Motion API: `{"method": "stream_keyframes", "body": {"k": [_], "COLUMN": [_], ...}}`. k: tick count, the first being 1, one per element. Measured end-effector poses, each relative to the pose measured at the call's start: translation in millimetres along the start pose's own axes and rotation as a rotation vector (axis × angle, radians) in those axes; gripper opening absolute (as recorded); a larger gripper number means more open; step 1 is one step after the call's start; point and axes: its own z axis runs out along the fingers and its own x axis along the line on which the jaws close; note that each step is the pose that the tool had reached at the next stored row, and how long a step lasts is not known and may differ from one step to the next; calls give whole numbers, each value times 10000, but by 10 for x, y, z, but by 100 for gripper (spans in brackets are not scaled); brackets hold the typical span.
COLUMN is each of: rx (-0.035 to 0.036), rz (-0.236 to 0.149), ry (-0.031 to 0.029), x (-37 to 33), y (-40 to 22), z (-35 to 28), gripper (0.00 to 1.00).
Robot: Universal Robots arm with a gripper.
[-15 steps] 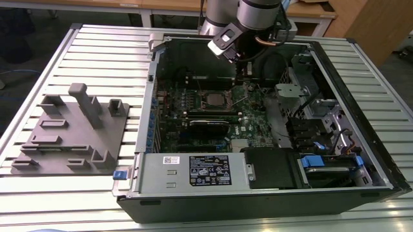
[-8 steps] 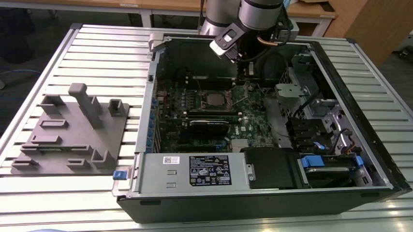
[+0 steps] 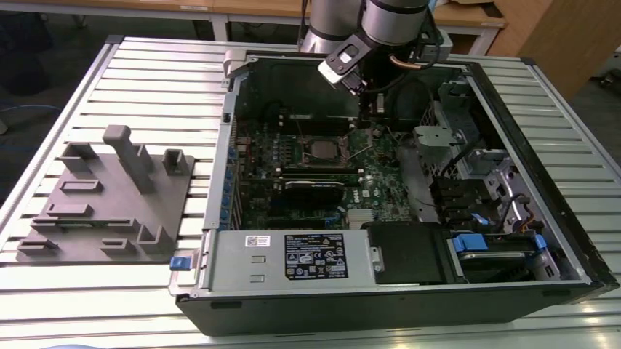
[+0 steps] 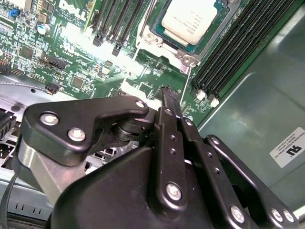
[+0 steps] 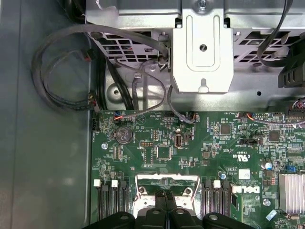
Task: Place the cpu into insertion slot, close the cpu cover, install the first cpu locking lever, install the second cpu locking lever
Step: 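Close the cpu cover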
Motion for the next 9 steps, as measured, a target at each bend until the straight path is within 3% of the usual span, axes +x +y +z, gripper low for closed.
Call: {"method": "stream_keyframes", "body": {"k": [9], "rx": [0], "rz": [-1], "ry": [-1], "x": [5], "y": [32], "z": [1], "gripper": [11]}}
